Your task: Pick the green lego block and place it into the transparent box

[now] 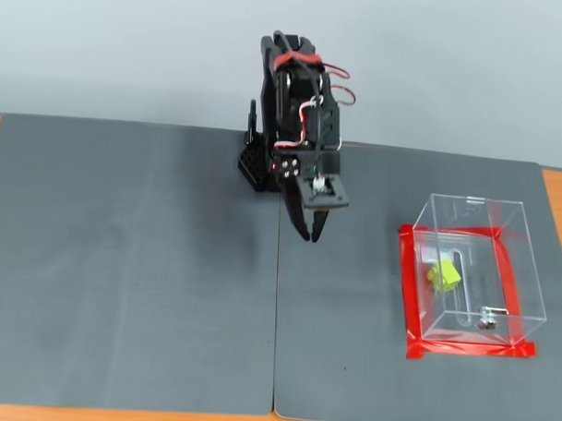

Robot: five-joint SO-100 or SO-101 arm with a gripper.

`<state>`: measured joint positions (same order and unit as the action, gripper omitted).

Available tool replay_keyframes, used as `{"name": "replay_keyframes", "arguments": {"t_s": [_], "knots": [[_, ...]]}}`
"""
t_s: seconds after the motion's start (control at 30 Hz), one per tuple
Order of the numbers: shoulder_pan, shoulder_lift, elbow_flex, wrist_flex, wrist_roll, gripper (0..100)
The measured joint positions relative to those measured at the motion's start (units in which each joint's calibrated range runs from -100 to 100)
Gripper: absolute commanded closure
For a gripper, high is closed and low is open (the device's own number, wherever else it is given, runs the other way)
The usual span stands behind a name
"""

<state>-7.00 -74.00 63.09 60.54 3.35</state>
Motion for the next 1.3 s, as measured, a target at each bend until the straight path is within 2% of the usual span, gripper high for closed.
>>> {"name": "replay_keyframes", "arguments": {"t_s": [0.1,0.27,0.33,0.37,0.53,0.63,0.67,1.03,1.3], "knots": [[1.9,-1.3,3.9,-3.6,-0.1,98],[9.2,-5.4,19.6,-16.2,-0.3,98],[10.1,-7.1,21.6,-18.3,-0.1,98],[10.8,-10.8,28.3,-19.8,0.0,98],[10.1,-19.8,36.1,-19.9,-0.1,98],[6.8,-24.4,36.2,-16.1,-0.2,98],[5.3,-24.5,36.3,-11.7,-0.3,98],[4.8,-25.1,34.1,7.5,-0.3,98],[10.4,-25.2,34.1,9.4,-0.4,98]]}}
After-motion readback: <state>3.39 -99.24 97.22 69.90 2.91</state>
